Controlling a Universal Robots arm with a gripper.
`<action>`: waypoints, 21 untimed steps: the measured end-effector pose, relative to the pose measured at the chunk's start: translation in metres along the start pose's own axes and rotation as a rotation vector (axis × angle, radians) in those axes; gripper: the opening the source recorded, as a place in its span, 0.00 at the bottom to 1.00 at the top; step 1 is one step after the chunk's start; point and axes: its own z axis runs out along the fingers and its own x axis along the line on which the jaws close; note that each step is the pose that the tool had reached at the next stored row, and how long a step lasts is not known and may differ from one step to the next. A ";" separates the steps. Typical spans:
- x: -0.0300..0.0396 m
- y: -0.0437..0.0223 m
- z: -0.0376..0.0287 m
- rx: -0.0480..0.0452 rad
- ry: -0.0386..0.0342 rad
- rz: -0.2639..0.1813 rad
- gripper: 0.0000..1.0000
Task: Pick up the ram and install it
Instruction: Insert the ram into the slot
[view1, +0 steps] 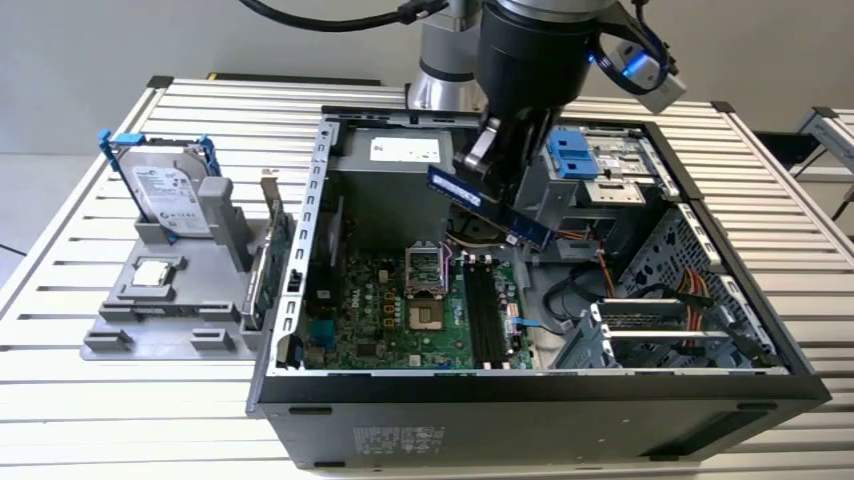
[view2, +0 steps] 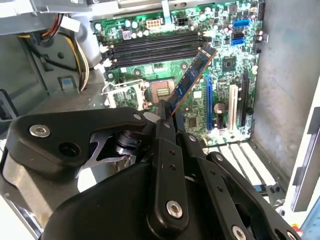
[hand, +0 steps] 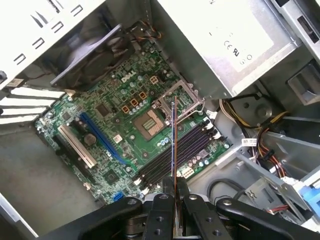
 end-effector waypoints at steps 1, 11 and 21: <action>0.0000 0.0000 0.0000 -0.0001 0.0002 0.010 0.00; 0.0000 0.0000 0.0001 -0.0012 0.0021 0.105 0.00; 0.0000 0.0000 0.0004 -0.0024 0.0035 0.196 0.00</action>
